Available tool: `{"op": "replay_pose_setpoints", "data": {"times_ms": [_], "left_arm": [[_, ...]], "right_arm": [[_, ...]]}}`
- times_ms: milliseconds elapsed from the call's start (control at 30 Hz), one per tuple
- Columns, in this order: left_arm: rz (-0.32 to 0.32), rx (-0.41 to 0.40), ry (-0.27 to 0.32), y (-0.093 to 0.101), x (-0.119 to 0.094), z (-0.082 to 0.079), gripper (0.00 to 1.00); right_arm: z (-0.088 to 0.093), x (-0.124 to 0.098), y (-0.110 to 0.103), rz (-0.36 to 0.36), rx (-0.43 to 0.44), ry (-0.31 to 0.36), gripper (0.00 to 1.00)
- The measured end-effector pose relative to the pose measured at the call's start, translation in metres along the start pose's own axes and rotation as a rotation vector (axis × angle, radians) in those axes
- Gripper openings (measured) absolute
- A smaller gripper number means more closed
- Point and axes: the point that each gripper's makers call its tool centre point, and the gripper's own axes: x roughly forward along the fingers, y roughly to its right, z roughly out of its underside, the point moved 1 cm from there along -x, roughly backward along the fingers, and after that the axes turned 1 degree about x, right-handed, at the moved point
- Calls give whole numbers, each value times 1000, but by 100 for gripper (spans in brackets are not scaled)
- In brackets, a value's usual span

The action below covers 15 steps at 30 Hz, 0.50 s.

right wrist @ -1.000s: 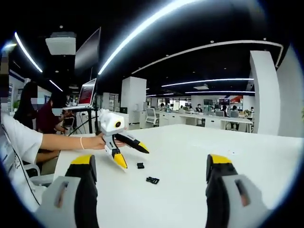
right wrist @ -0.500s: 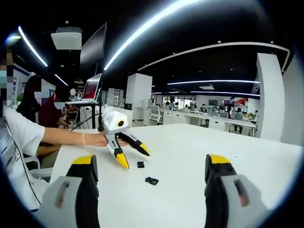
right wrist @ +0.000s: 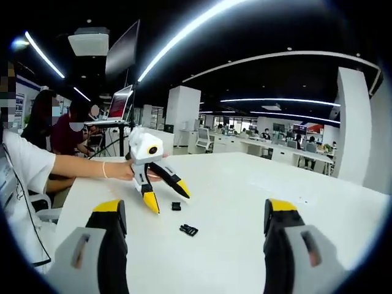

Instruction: Snap the two parts of the plastic buckle together until the buckle closes and remains connected.

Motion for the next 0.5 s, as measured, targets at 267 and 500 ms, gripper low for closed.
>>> {"op": "replay_pose_setpoints", "data": {"times_ms": [267,500], "left_arm": [[18,-50,7,1,-1,3,51],[44,-58,12,5,0,5,42]], "right_arm": [[12,6,2,-24,48,-24,93],[16,9,-3,-52,80,-33,93]]}}
